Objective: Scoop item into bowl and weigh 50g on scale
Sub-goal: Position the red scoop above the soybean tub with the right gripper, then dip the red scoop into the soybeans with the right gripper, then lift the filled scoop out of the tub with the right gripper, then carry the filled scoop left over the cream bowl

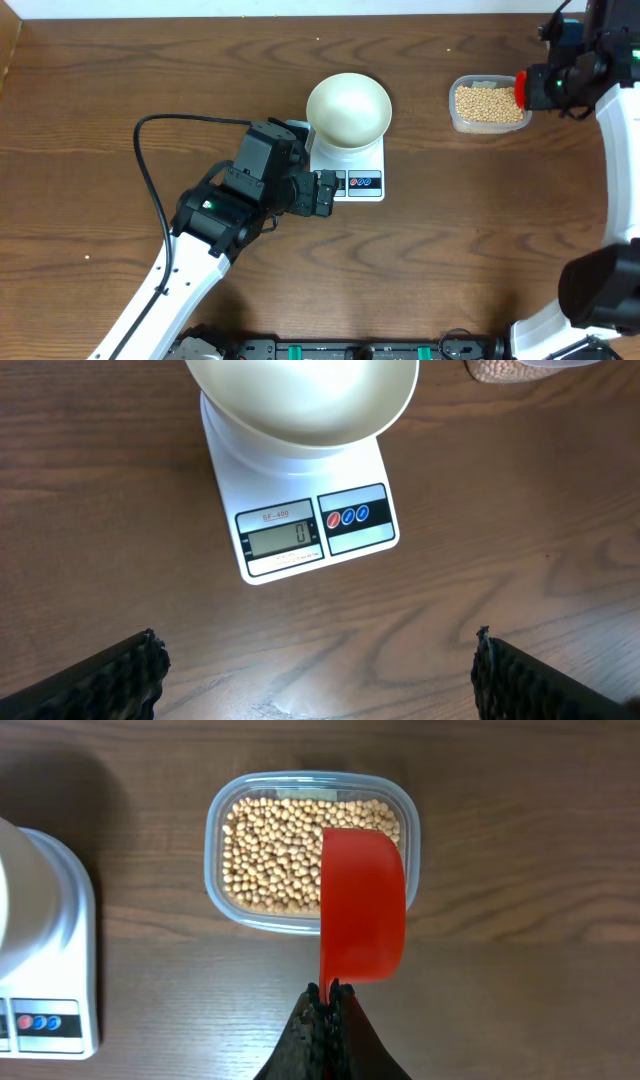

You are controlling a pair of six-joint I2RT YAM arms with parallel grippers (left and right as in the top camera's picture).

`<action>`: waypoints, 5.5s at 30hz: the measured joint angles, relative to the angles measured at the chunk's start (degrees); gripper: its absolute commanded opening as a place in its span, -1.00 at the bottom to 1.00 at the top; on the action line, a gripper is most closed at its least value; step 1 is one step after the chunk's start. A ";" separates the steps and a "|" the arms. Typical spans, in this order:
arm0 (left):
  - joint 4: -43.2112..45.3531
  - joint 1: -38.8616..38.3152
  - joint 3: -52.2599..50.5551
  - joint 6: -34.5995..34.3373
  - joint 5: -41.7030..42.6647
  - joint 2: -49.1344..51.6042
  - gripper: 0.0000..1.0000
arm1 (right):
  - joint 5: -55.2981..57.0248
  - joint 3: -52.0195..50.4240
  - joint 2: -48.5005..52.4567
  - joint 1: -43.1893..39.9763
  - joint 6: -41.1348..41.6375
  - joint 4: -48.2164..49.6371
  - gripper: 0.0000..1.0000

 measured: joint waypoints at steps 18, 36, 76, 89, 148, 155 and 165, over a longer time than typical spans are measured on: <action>0.00 0.00 0.00 0.00 0.00 0.00 0.99 | 1.07 -0.02 12.57 0.00 -0.50 4.44 -0.98; 0.00 0.00 0.00 0.00 0.00 0.00 0.99 | -18.38 0.00 19.67 -3.85 5.62 5.22 -0.98; 0.00 0.00 0.00 0.00 0.00 0.00 0.99 | -43.54 -0.44 27.15 -10.93 8.07 5.92 -0.98; 0.00 0.00 0.00 0.00 0.00 0.00 0.99 | -53.81 -0.83 29.46 -16.87 1.05 1.36 -0.98; 0.00 0.00 0.00 0.00 0.00 0.00 0.99 | -69.88 -0.90 29.46 -21.46 -24.20 -15.98 -0.98; 0.00 0.00 0.00 0.00 0.00 0.00 0.99 | -72.65 -0.90 29.46 -21.07 -24.35 -18.49 -0.98; 0.00 0.00 0.00 0.00 0.00 0.00 0.99 | -74.86 -0.90 29.46 -16.76 -24.79 -18.56 -0.98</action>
